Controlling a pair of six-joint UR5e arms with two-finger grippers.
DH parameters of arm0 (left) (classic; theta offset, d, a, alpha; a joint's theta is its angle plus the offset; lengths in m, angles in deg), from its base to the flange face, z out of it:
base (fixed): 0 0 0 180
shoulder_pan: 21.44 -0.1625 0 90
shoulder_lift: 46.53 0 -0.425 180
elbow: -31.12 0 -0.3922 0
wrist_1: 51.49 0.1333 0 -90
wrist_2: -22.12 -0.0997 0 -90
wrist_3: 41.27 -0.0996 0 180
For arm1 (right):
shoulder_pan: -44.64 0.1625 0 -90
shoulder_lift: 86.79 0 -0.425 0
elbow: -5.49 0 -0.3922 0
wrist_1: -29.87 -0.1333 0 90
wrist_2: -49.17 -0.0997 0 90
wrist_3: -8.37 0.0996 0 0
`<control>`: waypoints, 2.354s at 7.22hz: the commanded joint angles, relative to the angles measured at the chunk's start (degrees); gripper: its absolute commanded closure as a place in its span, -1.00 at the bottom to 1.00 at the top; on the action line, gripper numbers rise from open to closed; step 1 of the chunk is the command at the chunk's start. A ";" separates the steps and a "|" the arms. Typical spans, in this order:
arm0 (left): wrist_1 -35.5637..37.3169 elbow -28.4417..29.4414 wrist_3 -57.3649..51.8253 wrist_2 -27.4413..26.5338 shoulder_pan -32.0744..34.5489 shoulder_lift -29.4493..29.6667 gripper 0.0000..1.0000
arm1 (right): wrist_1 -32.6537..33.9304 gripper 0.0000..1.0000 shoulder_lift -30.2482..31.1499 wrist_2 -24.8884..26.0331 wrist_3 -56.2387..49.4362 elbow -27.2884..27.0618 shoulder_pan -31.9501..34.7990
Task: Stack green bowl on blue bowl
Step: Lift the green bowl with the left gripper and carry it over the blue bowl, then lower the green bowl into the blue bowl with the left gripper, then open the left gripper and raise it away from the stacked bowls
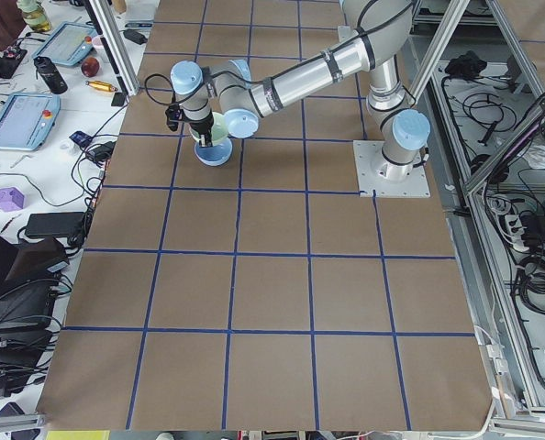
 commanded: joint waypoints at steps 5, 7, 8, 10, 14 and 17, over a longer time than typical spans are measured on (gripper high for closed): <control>2.84 -1.83 -3.15 -1.50 -0.74 1.46 1.00 | -0.06 -1.00 0.00 0.00 0.00 0.00 0.00; 3.71 -2.79 -3.24 -1.41 -0.74 1.64 1.00 | -0.06 -1.00 0.00 0.00 0.00 0.00 0.00; 4.16 -2.80 -3.24 -1.50 -0.74 1.81 1.00 | -0.06 -1.00 0.00 0.00 0.00 0.00 0.00; 4.34 -2.71 -3.24 -1.59 -0.74 1.90 1.00 | -0.06 -1.00 0.00 0.00 0.00 0.00 0.00; 4.34 -1.75 -2.36 -1.59 -0.74 1.21 -0.70 | -0.06 -1.00 0.00 0.00 0.00 0.00 0.00; -2.50 -1.22 3.48 -7.16 1.96 -6.67 -0.76 | 0.03 -1.00 0.00 0.00 0.00 -0.09 0.00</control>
